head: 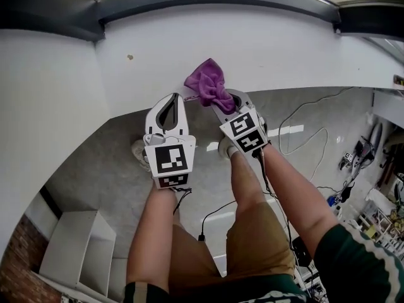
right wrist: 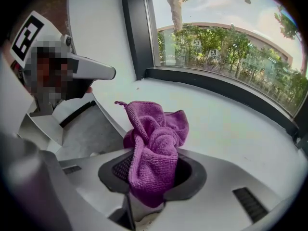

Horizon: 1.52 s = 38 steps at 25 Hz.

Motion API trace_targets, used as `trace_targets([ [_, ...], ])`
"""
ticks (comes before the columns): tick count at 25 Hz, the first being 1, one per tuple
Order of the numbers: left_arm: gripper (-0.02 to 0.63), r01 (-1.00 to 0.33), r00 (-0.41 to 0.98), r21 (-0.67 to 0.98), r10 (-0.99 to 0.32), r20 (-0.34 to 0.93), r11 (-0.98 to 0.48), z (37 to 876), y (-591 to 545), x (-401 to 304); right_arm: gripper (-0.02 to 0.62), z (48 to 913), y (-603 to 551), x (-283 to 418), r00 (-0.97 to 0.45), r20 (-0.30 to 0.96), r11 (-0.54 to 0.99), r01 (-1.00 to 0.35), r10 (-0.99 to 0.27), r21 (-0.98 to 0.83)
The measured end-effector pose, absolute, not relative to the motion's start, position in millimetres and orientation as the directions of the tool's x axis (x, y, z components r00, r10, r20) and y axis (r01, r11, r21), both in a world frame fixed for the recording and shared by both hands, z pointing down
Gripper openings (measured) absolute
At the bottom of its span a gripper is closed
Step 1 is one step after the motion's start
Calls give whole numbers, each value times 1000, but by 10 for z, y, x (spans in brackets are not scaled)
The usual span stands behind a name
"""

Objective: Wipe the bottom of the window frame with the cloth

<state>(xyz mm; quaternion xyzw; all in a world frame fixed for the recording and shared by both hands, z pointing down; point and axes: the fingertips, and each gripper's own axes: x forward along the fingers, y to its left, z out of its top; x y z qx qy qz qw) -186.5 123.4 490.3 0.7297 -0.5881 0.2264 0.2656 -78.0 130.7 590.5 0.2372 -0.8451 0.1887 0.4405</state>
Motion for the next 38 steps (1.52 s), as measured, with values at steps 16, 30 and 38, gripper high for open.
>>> trace_targets([
  [16, 9, -994, 108, 82, -733, 672, -71, 4918, 1652, -2738, 149, 5895, 1567, -1597, -547, 823, 856, -490, -154, -165],
  [30, 9, -998, 44, 69, -730, 682, 5, 4838, 1921, -3071, 149, 5891, 1825, -2286, -622, 780, 874, -412, -62, -259],
  [38, 9, -995, 13, 77, -723, 690, 56, 4804, 2072, -3306, 149, 5883, 2079, -2756, -653, 757, 867, -370, 13, -334],
])
